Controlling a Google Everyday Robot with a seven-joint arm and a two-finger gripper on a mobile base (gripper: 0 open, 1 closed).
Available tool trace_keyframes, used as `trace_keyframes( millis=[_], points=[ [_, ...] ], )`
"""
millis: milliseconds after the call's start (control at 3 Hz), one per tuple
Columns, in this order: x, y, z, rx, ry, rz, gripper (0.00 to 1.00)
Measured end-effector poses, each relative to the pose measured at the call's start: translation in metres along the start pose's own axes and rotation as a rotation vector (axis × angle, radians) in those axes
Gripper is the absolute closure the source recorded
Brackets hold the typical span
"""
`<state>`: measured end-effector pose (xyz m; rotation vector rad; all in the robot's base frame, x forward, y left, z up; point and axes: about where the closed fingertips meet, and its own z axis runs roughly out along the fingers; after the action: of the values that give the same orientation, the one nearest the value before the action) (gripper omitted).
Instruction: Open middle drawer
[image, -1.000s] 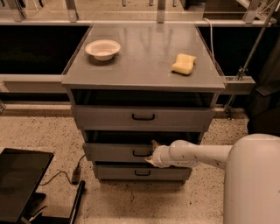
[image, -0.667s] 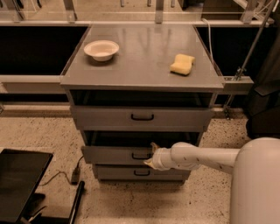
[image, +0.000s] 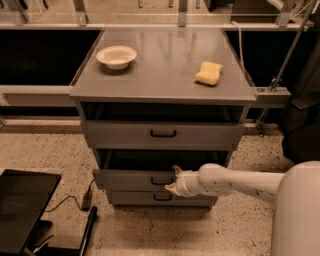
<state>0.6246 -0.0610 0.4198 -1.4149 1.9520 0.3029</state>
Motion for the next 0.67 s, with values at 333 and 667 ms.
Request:
trace_keyframes(
  millis=[333,667],
  points=[
    [-0.0031,-0.0008,-0.0035,0.000,0.000,0.000,1.00],
    [-0.0007,0.0090,-0.0094,-0.017,-0.013,0.022,1.00]
  ],
)
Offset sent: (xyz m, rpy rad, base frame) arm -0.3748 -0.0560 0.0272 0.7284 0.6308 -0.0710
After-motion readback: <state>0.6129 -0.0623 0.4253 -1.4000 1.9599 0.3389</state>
